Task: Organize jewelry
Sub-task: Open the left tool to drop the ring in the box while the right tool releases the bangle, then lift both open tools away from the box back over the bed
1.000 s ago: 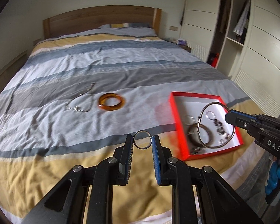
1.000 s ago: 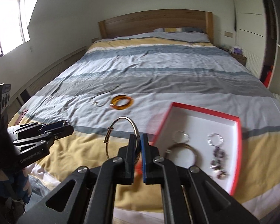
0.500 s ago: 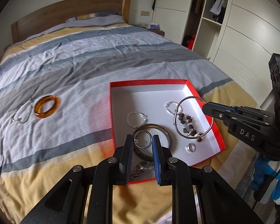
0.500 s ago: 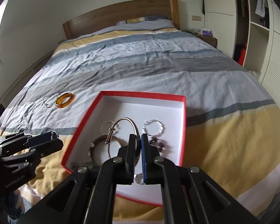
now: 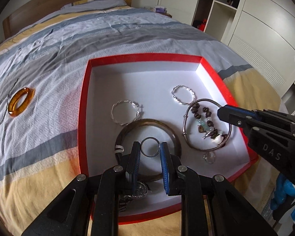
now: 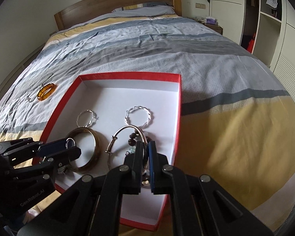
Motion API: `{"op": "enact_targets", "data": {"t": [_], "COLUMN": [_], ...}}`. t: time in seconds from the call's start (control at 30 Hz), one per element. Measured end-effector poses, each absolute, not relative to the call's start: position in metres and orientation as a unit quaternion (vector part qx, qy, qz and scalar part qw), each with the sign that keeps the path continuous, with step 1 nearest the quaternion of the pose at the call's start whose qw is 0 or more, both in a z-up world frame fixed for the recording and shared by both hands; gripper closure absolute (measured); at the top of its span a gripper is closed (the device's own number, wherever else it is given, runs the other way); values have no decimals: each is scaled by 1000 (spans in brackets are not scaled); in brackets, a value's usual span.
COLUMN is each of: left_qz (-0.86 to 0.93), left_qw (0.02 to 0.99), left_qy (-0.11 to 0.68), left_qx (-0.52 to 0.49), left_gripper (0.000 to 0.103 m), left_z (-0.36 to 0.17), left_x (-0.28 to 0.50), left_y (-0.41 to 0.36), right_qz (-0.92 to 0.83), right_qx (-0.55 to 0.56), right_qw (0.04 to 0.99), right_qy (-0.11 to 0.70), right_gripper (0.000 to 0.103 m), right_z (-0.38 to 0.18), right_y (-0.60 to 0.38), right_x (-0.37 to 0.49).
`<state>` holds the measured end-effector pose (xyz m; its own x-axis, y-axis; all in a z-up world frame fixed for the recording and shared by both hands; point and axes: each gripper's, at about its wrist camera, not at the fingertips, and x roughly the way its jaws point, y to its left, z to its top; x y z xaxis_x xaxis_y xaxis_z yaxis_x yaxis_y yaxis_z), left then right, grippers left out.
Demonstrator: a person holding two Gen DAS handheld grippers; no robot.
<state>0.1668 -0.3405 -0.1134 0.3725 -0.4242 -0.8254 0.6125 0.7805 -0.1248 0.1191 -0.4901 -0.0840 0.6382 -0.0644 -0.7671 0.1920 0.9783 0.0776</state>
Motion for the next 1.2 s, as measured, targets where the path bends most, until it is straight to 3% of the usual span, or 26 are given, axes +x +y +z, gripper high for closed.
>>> {"op": "enact_targets", "data": {"t": [0.37, 0.5, 0.77, 1.2], "left_qz": [-310, -309, -305, -231], "left_qw": [818, 822, 832, 877], "left_qy": [474, 469, 456, 410], "left_qx": [100, 96, 83, 93], "left_gripper": [80, 63, 53, 32], "left_z": [-119, -112, -85, -30], "left_x": [166, 163, 146, 75], "left_y": [-341, -337, -322, -264], "right_qz": [-80, -83, -92, -92], "right_qx": [66, 65, 76, 127], "right_qw": [892, 893, 905, 919], "right_qy": [439, 437, 409, 362], "right_gripper": [96, 96, 81, 78], "right_z": [-92, -87, -57, -19], "right_y": [-487, -485, -482, -453], "right_x": [119, 113, 88, 22]}}
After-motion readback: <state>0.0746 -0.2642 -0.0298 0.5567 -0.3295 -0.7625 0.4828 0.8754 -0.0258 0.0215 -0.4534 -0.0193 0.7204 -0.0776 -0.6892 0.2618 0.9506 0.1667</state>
